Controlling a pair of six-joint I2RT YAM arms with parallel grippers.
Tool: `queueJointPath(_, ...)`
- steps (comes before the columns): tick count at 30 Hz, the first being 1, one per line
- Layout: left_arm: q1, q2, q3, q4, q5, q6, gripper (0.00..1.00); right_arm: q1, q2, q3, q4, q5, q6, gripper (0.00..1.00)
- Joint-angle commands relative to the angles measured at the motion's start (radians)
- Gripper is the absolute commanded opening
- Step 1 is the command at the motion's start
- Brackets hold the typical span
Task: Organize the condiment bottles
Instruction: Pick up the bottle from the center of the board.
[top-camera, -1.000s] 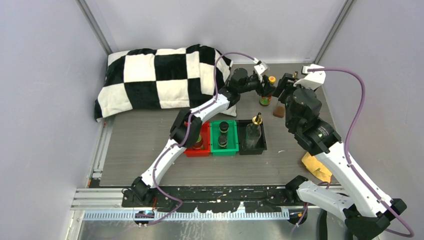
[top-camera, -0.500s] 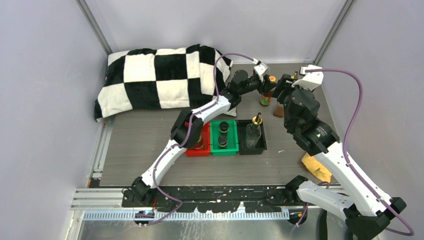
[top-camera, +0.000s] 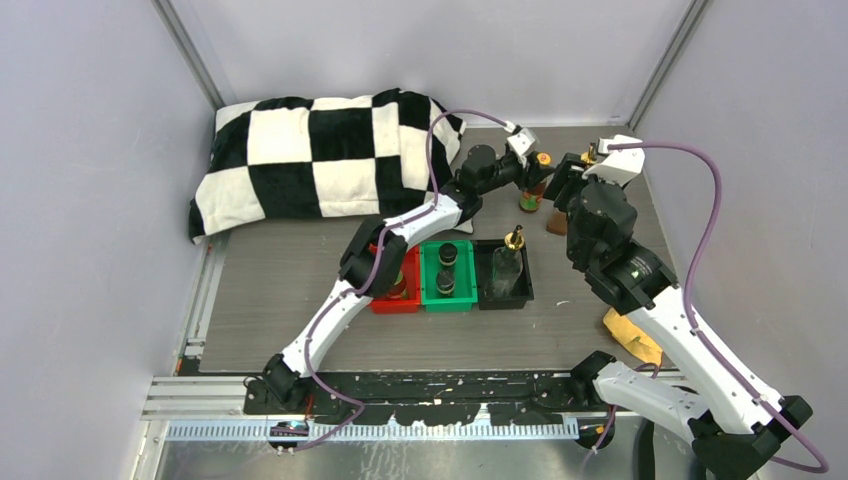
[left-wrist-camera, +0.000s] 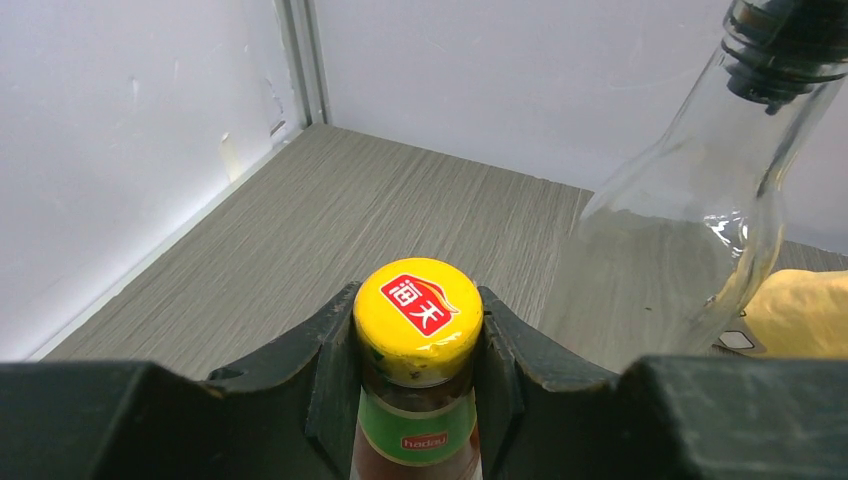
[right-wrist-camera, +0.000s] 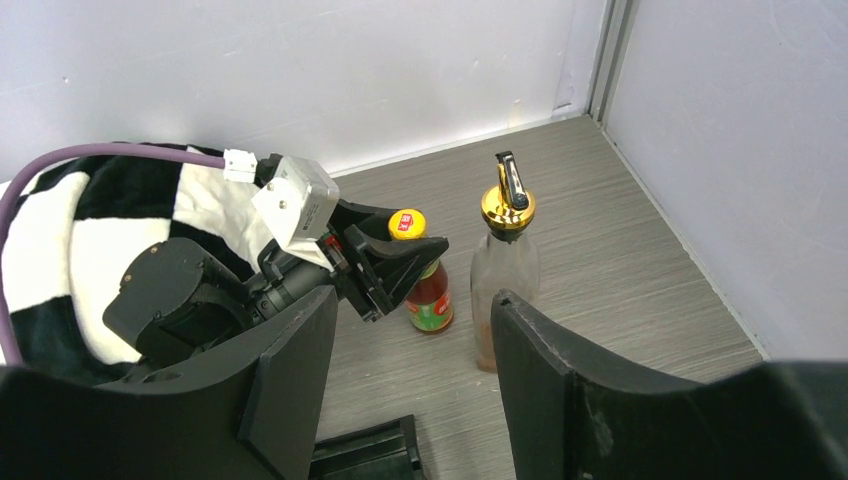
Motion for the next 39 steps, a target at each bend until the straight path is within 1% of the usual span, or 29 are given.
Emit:
queueJointPath(1,-0.013,-0.088,-0.068,0.025,-0.03,0.023,0.0,0.006,-0.024,0.0,0.05,0.028,-0.005,0.63)
queueJointPath(9,-0.019,-0.175,-0.123,-0.04,-0.028,0.073,0.0,0.005,-0.036,-0.007,0.063,0.026,-0.017,0.63)
queueJointPath(15,-0.019,-0.221,-0.135,-0.094,-0.04,0.088,0.0,0.005,-0.055,-0.018,0.07,0.012,-0.011,0.64)
queueJointPath(17,-0.019,-0.242,-0.149,-0.106,-0.048,0.121,0.0,0.006,-0.071,-0.029,0.083,0.009,-0.009,0.64)
queueJointPath(28,-0.016,-0.365,-0.208,-0.15,-0.108,0.2,0.0,0.006,-0.109,-0.037,0.078,-0.006,-0.004,0.63)
queueJointPath(39,0.005,-0.464,-0.267,-0.168,-0.136,0.232,0.0,0.005,-0.133,-0.034,0.061,-0.01,0.002,0.63)
